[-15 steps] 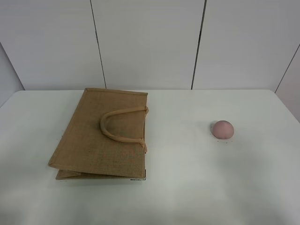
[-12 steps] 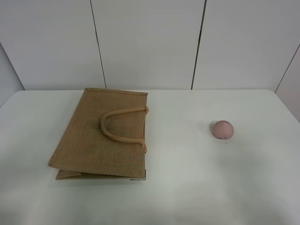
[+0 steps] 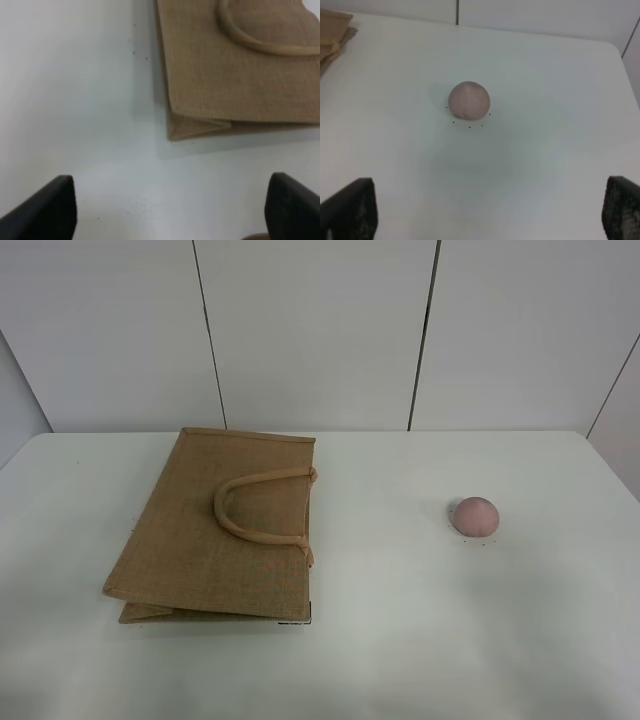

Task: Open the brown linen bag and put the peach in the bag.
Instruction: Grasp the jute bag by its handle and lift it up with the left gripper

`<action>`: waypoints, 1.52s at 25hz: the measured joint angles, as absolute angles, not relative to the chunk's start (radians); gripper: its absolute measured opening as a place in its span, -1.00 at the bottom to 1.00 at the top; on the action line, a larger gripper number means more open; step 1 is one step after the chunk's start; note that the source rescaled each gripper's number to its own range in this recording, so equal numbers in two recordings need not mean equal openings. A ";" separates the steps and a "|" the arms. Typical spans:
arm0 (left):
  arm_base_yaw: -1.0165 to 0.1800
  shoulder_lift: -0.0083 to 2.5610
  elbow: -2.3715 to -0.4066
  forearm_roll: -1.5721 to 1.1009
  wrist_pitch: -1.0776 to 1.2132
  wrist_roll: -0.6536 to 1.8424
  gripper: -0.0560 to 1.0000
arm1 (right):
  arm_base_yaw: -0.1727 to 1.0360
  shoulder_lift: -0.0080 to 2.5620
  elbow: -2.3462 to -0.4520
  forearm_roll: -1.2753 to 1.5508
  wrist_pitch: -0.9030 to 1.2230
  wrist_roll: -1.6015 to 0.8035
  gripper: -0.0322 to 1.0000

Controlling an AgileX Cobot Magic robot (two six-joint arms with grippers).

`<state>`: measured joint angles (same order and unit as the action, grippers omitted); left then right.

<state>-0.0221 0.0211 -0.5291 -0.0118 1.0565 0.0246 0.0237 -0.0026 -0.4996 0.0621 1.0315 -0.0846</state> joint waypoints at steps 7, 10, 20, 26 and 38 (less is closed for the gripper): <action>-0.022 0.388 -0.714 -0.013 1.070 0.022 0.99 | 0.024 -0.003 -0.500 0.062 1.031 -0.085 1.00; -0.022 0.599 -0.802 -0.013 1.058 0.021 0.99 | 0.024 -0.003 -0.500 0.062 1.031 -0.085 1.00; -0.022 1.316 -1.129 -0.013 1.010 0.028 0.99 | 0.024 -0.003 -0.500 0.062 1.031 -0.085 1.00; -0.022 1.637 -1.370 -0.043 1.006 0.030 0.99 | 0.024 -0.003 -0.500 0.062 1.031 -0.085 1.00; -0.230 1.979 -1.654 -0.062 1.011 -0.126 0.99 | 0.024 -0.003 -0.500 0.062 1.031 -0.085 1.00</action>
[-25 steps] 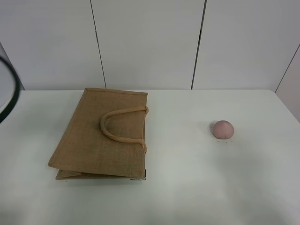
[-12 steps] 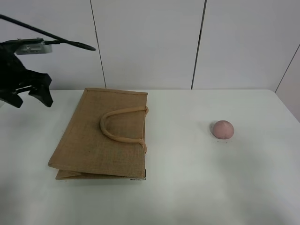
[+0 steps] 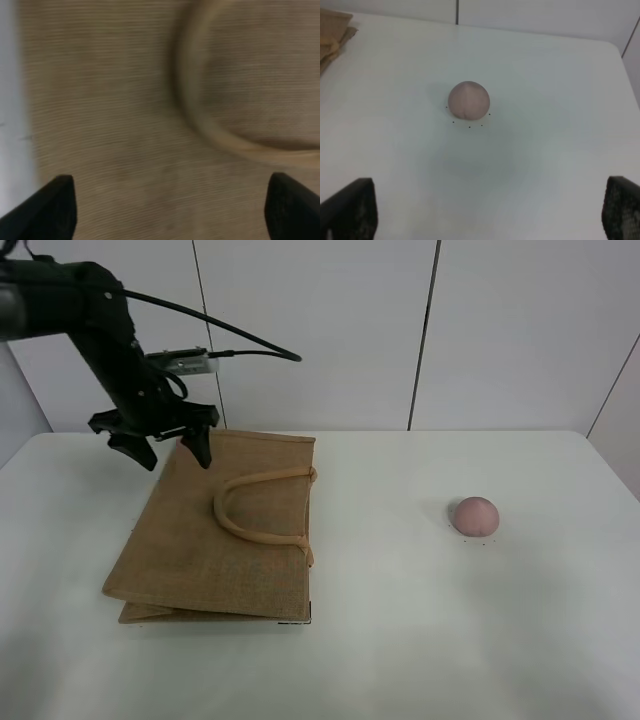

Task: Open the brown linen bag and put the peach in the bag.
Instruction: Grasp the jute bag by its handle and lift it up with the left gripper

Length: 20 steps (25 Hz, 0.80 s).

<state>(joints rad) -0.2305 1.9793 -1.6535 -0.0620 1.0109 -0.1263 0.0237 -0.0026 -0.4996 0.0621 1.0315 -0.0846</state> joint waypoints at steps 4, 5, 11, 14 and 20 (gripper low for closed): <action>-0.290 2.042 -1.704 -0.067 1.011 -0.139 0.99 | 0.024 -0.003 -0.500 0.062 1.031 -0.085 1.00; -0.297 2.056 -1.714 -0.066 1.008 -0.142 0.99 | 0.024 -0.003 -0.500 0.062 1.031 -0.085 1.00; -0.301 2.106 -1.725 -0.052 0.947 -0.164 0.99 | 0.024 -0.003 -0.500 0.062 1.031 -0.085 1.00; -0.301 2.129 -1.725 -0.042 0.922 -0.165 0.99 | 0.024 -0.003 -0.500 0.062 1.031 -0.085 1.00; -0.301 2.187 -1.725 -0.030 0.904 -0.167 0.98 | 0.024 -0.003 -0.500 0.062 1.031 -0.085 1.00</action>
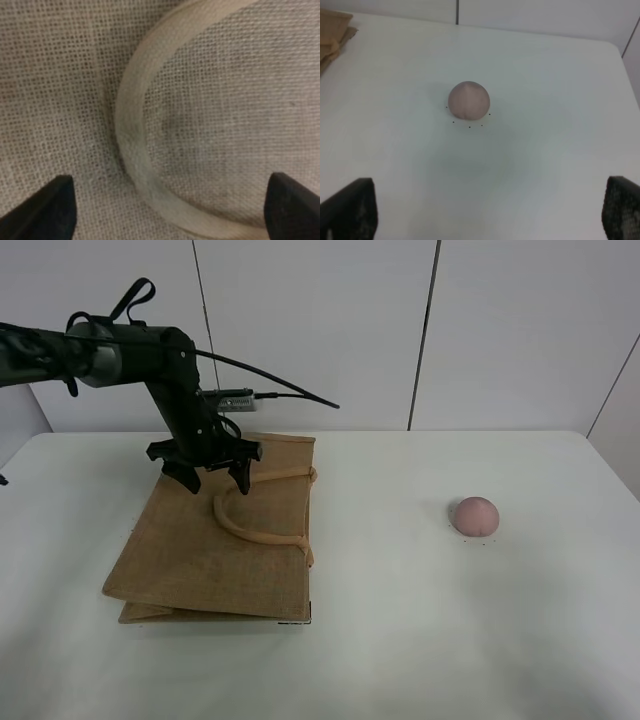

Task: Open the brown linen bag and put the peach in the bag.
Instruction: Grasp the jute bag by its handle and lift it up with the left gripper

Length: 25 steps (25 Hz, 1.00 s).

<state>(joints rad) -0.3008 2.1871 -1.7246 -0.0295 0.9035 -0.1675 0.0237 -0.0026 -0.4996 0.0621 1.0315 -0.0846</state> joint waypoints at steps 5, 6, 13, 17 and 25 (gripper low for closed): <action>-0.301 2.231 -1.722 0.000 0.879 -0.167 0.97 | 0.024 -0.003 -0.500 0.062 1.031 -0.085 1.00; -0.301 2.231 -1.722 0.000 0.879 -0.167 0.97 | 0.024 -0.003 -0.500 0.062 1.031 -0.085 1.00; -0.301 2.267 -1.722 0.000 0.857 -0.167 0.97 | 0.024 -0.003 -0.500 0.062 1.031 -0.085 1.00; -0.301 2.285 -1.722 0.006 0.843 -0.167 0.97 | 0.024 -0.003 -0.500 0.062 1.031 -0.085 1.00; -0.301 2.325 -1.721 0.007 0.818 -0.167 0.76 | 0.024 -0.003 -0.500 0.062 1.031 -0.085 1.00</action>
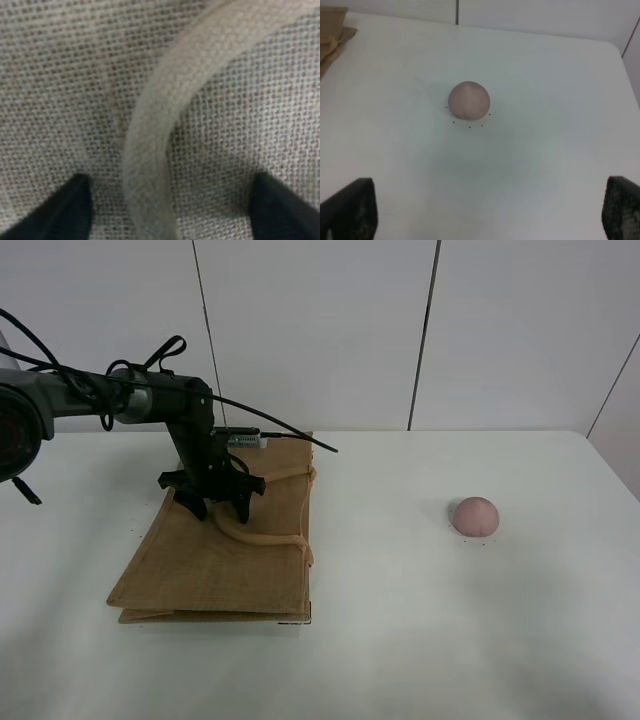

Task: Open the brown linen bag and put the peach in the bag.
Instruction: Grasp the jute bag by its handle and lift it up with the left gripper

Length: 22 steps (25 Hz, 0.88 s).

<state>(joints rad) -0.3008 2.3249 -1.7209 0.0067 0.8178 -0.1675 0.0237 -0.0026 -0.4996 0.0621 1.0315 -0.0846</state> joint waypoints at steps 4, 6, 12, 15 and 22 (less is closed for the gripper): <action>-0.301 2.328 -1.722 0.000 0.819 -0.168 0.02 | 0.024 -0.003 -0.500 0.062 1.031 -0.085 1.00; -0.301 2.328 -1.722 0.000 0.823 -0.168 -0.48 | 0.024 -0.003 -0.500 0.062 1.031 -0.085 1.00; -0.300 2.317 -1.756 0.000 0.881 -0.168 -0.87 | 0.024 -0.003 -0.500 0.062 1.031 -0.085 1.00; -0.300 2.291 -1.810 0.005 0.972 -0.168 -0.88 | 0.024 -0.003 -0.500 0.062 1.031 -0.085 1.00; -0.300 2.124 -1.961 0.006 1.100 -0.168 -0.88 | 0.024 -0.003 -0.500 0.062 1.031 -0.085 1.00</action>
